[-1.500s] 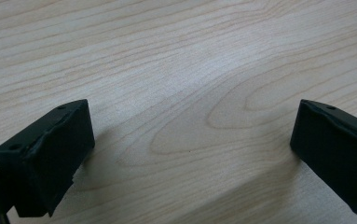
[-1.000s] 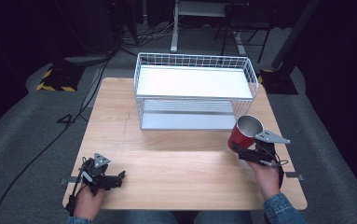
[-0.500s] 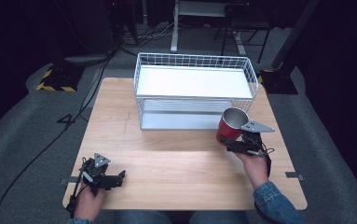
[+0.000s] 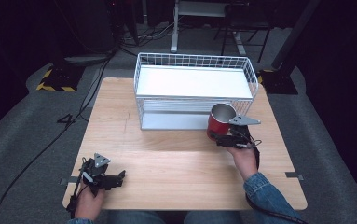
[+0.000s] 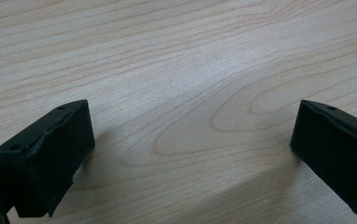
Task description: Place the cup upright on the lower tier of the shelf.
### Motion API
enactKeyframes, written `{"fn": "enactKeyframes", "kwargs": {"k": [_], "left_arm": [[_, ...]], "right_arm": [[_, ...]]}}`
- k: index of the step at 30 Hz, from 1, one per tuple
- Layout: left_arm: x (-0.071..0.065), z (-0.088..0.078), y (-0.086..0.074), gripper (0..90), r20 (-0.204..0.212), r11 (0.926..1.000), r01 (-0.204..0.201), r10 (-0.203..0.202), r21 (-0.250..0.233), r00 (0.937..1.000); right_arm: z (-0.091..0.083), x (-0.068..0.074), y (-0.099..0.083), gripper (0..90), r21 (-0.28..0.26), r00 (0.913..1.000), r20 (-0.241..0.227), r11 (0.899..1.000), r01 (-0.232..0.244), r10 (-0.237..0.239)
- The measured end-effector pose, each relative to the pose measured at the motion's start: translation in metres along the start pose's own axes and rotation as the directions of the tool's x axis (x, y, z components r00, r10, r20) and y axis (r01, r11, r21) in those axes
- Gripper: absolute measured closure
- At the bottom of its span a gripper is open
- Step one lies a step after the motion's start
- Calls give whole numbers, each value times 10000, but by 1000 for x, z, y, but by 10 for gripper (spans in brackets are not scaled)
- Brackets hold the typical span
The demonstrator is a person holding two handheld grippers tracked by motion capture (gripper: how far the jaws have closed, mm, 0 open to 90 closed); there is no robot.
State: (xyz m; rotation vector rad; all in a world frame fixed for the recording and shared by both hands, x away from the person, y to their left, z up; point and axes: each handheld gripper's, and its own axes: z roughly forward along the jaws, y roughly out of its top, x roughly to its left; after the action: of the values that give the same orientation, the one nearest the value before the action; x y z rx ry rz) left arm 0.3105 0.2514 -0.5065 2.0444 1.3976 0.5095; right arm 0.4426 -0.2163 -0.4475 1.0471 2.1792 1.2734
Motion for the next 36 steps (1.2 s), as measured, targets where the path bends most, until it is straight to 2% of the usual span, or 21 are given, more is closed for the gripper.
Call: {"fn": "enactKeyframes", "kwargs": {"k": [12,27,29,33,36], "left_arm": [[-1,0,-1,0,-62,9999,120,-120,-14,9999],[-1,-1,-1,0,-72,9999,148,-148,3,9999],[-1,-1,-1,0,-77,9999,142,-142,5,9999],[-1,-1,-1,0,-62,9999,130,-130,0,9999],[-1,-1,-1,0,-59,9999,127,-127,4,9999]], "right_arm": [[36,5,12,178,57,9999,-157,10000,33,-32],[72,9,24,177,-186,9992,403,9998,-53,61],[77,10,26,177,-188,9991,429,9998,-64,72],[88,13,28,177,-224,9986,374,9990,-375,383],[96,14,29,177,-205,9985,454,9994,-288,297]]}}
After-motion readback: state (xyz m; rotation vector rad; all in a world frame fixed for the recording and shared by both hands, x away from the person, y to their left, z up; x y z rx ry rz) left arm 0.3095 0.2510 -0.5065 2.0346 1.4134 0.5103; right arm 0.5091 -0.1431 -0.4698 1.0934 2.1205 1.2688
